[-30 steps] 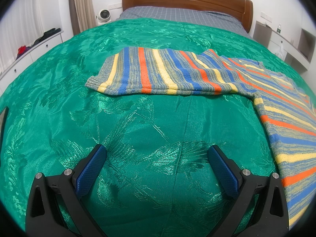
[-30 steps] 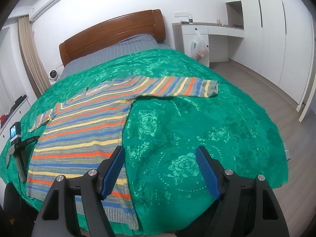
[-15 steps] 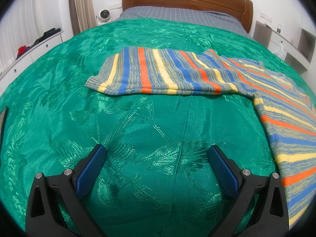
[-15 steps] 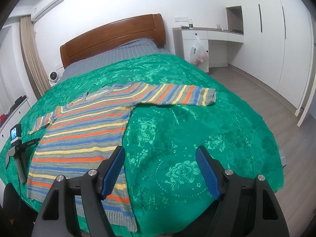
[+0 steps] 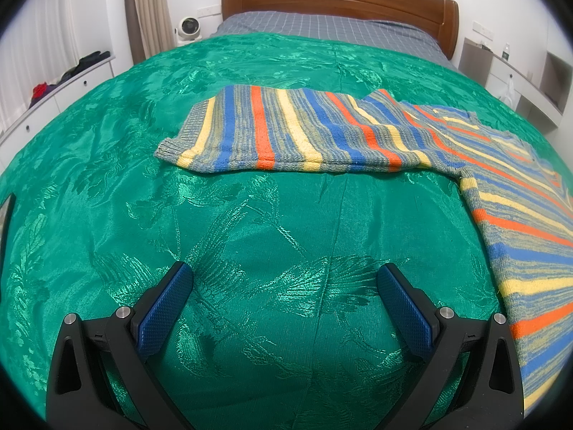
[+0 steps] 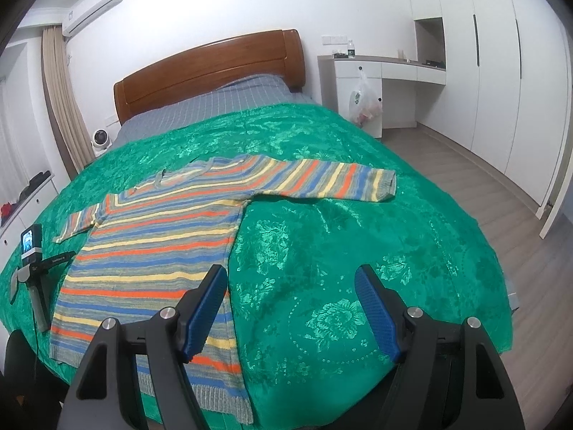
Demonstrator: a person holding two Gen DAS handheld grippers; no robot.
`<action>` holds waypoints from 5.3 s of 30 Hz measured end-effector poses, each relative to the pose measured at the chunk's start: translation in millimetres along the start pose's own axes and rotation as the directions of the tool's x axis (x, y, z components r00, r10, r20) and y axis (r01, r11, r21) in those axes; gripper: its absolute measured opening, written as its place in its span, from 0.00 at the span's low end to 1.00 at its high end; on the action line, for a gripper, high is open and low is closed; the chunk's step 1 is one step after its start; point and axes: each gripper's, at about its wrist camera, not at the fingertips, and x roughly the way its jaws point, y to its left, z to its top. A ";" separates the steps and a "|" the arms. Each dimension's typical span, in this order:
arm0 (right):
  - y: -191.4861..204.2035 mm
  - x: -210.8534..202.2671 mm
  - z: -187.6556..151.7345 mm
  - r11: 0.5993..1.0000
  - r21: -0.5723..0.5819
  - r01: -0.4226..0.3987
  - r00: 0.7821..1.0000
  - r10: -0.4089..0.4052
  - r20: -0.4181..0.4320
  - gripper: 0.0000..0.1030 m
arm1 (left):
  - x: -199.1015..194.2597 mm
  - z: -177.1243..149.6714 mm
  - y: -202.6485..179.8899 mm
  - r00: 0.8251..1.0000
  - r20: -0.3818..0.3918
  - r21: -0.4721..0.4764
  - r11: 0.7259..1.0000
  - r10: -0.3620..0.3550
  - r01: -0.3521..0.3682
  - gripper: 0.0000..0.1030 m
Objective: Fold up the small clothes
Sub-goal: 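Move the right gripper over the sweater toward the extended sleeve cuff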
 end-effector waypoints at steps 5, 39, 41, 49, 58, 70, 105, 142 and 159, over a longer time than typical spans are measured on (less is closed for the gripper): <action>-0.2 2.5 2.1 1.000 0.004 -0.004 1.000 0.004 -0.005 0.71 | -0.1 -0.1 -0.2 1.000 0.000 0.000 1.000 0.000 0.000 1.00; 1.7 -4.0 5.4 1.000 -0.008 -0.013 1.000 0.013 0.020 0.71 | -0.3 -0.2 0.1 1.000 0.001 0.000 1.000 -0.001 0.001 1.00; 0.1 -4.1 5.6 1.000 0.006 -0.015 1.000 0.015 0.023 0.71 | -0.3 -0.2 0.1 1.000 0.001 0.000 1.000 -0.001 0.001 1.00; 1.5 -2.7 9.2 1.000 -0.005 -0.017 1.000 0.017 0.017 0.71 | -0.3 -0.3 0.0 1.000 0.001 0.000 1.000 -0.001 0.001 1.00; -1.6 1.3 9.1 1.000 0.000 -0.013 1.000 0.013 0.006 0.71 | -0.4 -0.3 0.0 1.000 0.001 0.000 1.000 -0.001 0.001 1.00; -5.9 -4.3 13.6 1.000 0.004 -0.007 1.000 0.007 0.028 0.74 | -0.5 -0.4 -0.1 1.000 0.001 0.000 1.000 -0.001 0.001 1.00; -12.9 -8.9 32.5 0.999 0.021 -0.032 0.997 0.030 0.067 0.74 | -0.7 -0.5 0.2 1.000 0.001 0.000 1.000 -0.001 0.001 1.00; 17.5 17.8 34.2 0.970 -0.211 0.118 0.987 -0.138 -0.084 0.77 | -1.0 -0.8 0.0 1.000 0.002 0.000 1.000 -0.002 0.002 1.00; 22.6 36.7 33.7 0.937 -0.305 0.171 0.972 -0.211 -0.103 0.77 | -1.1 -0.9 0.1 1.000 0.002 0.000 1.000 -0.002 0.002 1.00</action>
